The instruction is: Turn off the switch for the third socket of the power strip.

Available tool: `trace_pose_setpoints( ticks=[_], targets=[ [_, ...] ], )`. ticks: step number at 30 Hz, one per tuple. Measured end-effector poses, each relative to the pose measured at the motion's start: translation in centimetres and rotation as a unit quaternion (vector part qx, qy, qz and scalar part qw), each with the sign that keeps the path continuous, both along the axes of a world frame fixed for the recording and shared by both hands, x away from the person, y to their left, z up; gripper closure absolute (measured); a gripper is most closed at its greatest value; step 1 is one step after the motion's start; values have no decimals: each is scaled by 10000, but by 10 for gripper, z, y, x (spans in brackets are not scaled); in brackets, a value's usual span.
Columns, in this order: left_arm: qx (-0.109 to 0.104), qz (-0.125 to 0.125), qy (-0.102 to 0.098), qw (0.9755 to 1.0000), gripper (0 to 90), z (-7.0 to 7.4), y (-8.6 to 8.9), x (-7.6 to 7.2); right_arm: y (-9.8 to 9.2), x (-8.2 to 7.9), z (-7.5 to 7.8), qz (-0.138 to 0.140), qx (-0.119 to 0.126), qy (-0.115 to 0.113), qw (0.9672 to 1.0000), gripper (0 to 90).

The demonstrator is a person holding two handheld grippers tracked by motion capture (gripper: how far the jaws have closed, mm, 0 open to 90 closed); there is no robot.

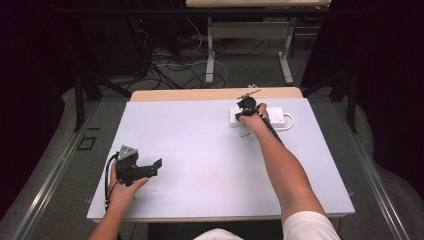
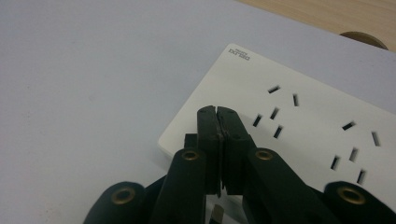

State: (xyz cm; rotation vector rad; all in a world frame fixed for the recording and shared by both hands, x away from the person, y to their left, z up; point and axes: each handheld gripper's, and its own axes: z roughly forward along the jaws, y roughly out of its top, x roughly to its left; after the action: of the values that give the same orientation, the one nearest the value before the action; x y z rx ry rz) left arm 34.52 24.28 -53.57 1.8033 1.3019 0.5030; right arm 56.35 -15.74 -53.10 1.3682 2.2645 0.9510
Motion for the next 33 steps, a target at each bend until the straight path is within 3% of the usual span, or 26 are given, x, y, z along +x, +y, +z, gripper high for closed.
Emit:
trace_pose_setpoints(
  ticks=[9, 17, 23, 29, 33],
  targets=[
    [13, -12, 10, 10000, 19, 0, 0, 0, -1, 0, 2, -125, 94, 29, 9999, 772],
    [13, -8, 7, 10000, 19, 0, -1, 0, -5, -2, 14, -245, 206, -169, 9993, 635],
    [5, -14, 0, 10000, 19, -1, -2, 0, -3, -4, 26, -100, 272, -406, 9988, 511],
    [9, 9, -30, 10000, 19, -1, -2, 0, 1, -9, 34, 156, 252, -446, 9986, 489],
    [15, -6, -6, 10000, 19, 0, -2, 0, 3, -12, 36, 228, 335, -320, 9987, 489]
  ],
)
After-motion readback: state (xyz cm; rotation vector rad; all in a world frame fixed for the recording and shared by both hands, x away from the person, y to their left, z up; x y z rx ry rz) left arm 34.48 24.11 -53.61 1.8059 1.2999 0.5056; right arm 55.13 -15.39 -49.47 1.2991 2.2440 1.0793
